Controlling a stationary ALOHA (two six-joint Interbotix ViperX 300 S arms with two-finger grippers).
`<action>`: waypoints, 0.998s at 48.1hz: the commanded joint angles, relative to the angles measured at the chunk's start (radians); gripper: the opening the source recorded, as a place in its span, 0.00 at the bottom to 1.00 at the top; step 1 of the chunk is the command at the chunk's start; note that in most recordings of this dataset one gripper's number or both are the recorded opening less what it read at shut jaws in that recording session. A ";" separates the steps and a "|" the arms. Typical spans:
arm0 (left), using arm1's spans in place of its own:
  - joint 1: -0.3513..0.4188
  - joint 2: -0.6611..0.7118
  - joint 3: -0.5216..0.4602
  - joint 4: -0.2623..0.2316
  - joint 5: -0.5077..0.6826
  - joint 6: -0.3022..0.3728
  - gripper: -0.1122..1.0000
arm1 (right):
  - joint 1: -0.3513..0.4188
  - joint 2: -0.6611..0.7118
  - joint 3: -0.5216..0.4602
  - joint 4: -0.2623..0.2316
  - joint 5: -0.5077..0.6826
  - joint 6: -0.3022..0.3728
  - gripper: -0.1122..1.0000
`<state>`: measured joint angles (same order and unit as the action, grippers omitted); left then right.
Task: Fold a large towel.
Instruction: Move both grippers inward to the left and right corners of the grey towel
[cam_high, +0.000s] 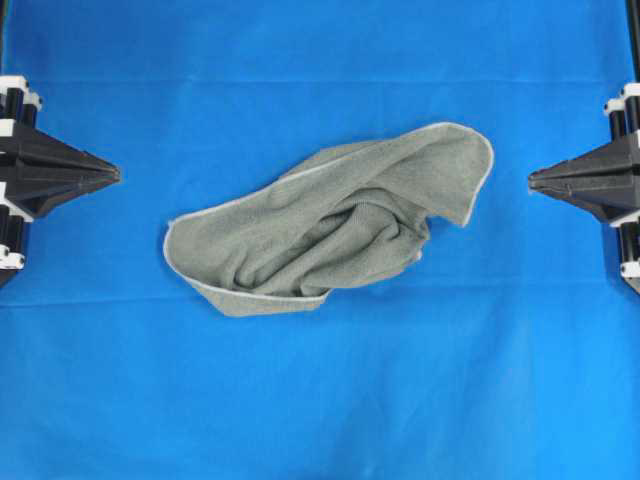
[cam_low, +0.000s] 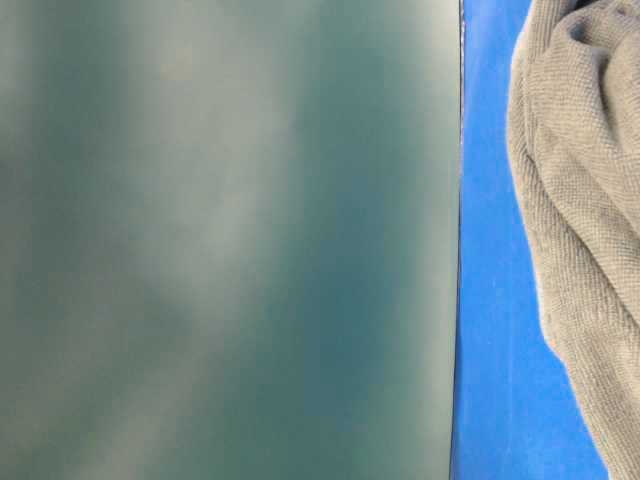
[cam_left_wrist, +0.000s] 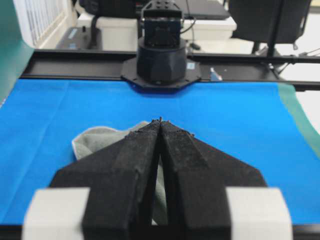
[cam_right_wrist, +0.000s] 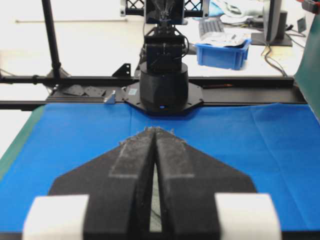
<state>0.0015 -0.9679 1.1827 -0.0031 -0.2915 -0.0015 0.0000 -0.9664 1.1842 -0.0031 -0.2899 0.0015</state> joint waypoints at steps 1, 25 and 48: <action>0.005 0.028 -0.031 -0.035 0.037 -0.008 0.10 | -0.017 0.011 -0.034 0.006 -0.003 0.002 0.10; 0.012 0.127 0.015 -0.040 0.302 -0.100 0.10 | -0.360 0.195 -0.084 0.029 0.339 0.078 0.10; 0.114 0.506 0.041 -0.040 0.179 -0.216 0.88 | -0.517 0.647 -0.132 0.028 0.362 0.081 0.65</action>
<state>0.1089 -0.5216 1.2395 -0.0414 -0.0690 -0.2163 -0.5108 -0.3728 1.0830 0.0230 0.0859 0.0813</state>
